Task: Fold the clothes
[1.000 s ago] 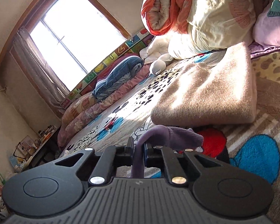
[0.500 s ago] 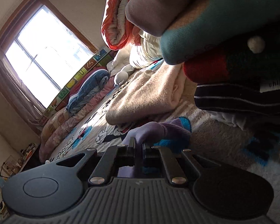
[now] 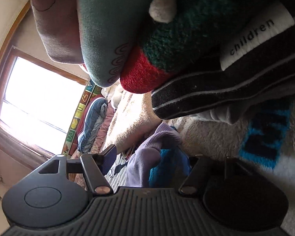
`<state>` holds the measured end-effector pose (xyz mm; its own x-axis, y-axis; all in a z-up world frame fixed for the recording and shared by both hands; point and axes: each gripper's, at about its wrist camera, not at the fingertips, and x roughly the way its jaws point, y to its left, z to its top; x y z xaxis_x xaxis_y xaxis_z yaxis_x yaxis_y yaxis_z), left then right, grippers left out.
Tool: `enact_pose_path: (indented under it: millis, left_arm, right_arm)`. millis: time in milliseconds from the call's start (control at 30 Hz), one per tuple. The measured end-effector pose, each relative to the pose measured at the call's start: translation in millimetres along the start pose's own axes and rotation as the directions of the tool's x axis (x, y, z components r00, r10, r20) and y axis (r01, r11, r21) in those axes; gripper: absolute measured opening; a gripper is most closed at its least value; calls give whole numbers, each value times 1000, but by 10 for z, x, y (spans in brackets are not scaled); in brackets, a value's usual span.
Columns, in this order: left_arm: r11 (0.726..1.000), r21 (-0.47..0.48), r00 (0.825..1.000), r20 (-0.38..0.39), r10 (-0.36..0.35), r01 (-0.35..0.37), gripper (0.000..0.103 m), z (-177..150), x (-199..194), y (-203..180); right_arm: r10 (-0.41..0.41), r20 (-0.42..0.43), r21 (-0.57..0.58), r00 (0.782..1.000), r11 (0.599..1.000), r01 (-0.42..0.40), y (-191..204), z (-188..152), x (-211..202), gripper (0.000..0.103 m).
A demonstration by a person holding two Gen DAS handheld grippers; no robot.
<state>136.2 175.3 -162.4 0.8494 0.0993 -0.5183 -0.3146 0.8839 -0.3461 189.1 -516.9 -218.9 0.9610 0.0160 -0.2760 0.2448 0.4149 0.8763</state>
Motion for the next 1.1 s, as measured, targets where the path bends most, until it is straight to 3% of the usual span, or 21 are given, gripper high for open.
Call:
enact_pose_path:
  millis: [67, 167, 233, 333, 400, 500, 567, 633, 733, 800, 867, 900, 967, 1000, 1033, 1100]
  left_arm:
    - [1000, 15, 1000, 1, 4, -4, 87, -5, 9, -19]
    - [999, 38, 1000, 0, 7, -7, 88, -11, 16, -36]
    - [999, 45, 1000, -2, 0, 0, 88, -8, 18, -29]
    - [999, 53, 1000, -4, -8, 8, 88, -6, 20, -20]
    - [998, 55, 1000, -4, -11, 11, 88, -8, 19, -19]
    - [999, 46, 1000, -4, -11, 11, 88, -6, 16, -22]
    - [999, 48, 1000, -3, -8, 8, 88, -7, 17, -31]
    - [999, 52, 1000, -3, -4, 4, 88, -10, 19, -39]
    - [998, 56, 1000, -2, -1, 1, 88, -14, 20, -48]
    - [998, 57, 1000, -2, 0, 0, 88, -18, 19, -51]
    - [998, 60, 1000, -1, 3, -3, 88, -21, 21, -53]
    - [998, 61, 1000, -2, 4, -4, 88, -22, 22, -57]
    - [999, 53, 1000, -3, 1, -1, 88, -17, 20, -50]
    - [999, 46, 1000, -4, -1, 2, 88, -14, 17, -43]
    - [999, 40, 1000, -4, -4, 4, 88, -11, 15, -37]
    - [999, 38, 1000, -4, -5, 6, 88, -8, 14, -33]
  right_arm:
    - [-39, -26, -94, 999, 995, 36, 121, -43, 96, 31]
    - [-111, 81, -347, 990, 928, 133, 477, -178, -2, 20]
    - [-135, 146, -460, 980, 868, 188, 621, -237, -62, 19]
    - [-189, 155, -491, 970, 837, 242, 578, -210, -6, 19]
    - [-227, 148, -461, 963, 845, 270, 509, -160, 36, 19]
    - [-228, 153, -423, 961, 864, 273, 490, -102, 2, 32]
    - [-233, 87, -346, 969, 905, 249, 379, -65, 47, 69]
    - [-228, 81, -331, 970, 912, 242, 334, -79, 42, 65]
    - [-239, 69, -439, 969, 865, 245, 488, -170, 108, 32]
    - [-226, 86, -534, 970, 812, 237, 659, -254, 124, 29]
    - [-161, 130, -623, 978, 754, 207, 872, -308, 81, 25]
    - [-179, 139, -630, 974, 743, 226, 885, -297, 120, 26]
    - [-288, 117, -577, 950, 759, 301, 727, -159, 295, 20]
    - [-356, 71, -529, 932, 779, 338, 595, -95, 369, 24]
    - [-345, 64, -500, 936, 801, 329, 553, -64, 358, 25]
    - [-352, 103, -537, 930, 768, 350, 662, -96, 300, 37]
